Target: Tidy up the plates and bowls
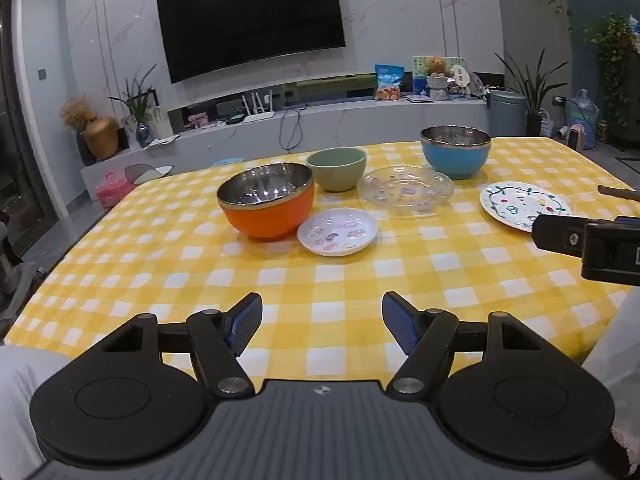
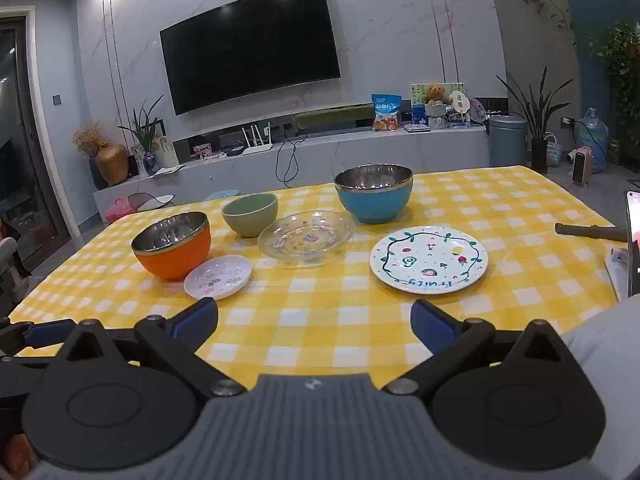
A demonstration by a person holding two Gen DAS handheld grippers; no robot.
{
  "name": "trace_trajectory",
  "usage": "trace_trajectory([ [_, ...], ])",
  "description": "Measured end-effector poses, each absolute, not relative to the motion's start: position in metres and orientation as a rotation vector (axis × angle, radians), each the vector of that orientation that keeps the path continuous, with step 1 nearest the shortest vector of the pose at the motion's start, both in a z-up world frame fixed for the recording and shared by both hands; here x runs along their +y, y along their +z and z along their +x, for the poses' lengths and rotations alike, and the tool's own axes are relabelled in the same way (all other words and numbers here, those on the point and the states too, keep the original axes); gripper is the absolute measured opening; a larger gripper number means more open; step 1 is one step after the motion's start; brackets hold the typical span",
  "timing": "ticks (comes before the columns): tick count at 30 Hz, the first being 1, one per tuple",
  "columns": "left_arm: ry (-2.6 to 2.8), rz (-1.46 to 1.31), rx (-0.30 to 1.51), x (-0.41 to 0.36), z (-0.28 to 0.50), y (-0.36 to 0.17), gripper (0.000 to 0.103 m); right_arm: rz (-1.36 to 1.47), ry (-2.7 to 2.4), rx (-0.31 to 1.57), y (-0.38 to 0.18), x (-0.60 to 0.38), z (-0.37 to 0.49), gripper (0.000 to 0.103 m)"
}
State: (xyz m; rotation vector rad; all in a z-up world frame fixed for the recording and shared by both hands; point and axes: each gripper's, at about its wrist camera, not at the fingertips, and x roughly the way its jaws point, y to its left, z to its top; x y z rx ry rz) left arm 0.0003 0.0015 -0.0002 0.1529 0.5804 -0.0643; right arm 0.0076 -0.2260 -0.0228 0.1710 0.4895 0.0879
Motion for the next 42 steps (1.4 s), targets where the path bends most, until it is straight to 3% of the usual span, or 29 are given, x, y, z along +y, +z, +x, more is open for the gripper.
trace_trajectory([
  [42, -0.038, 0.153, 0.586, 0.0023, 0.0010, -0.0019, 0.081, 0.170, 0.087, 0.494, -0.0208, -0.2244, 0.0073, 0.100],
])
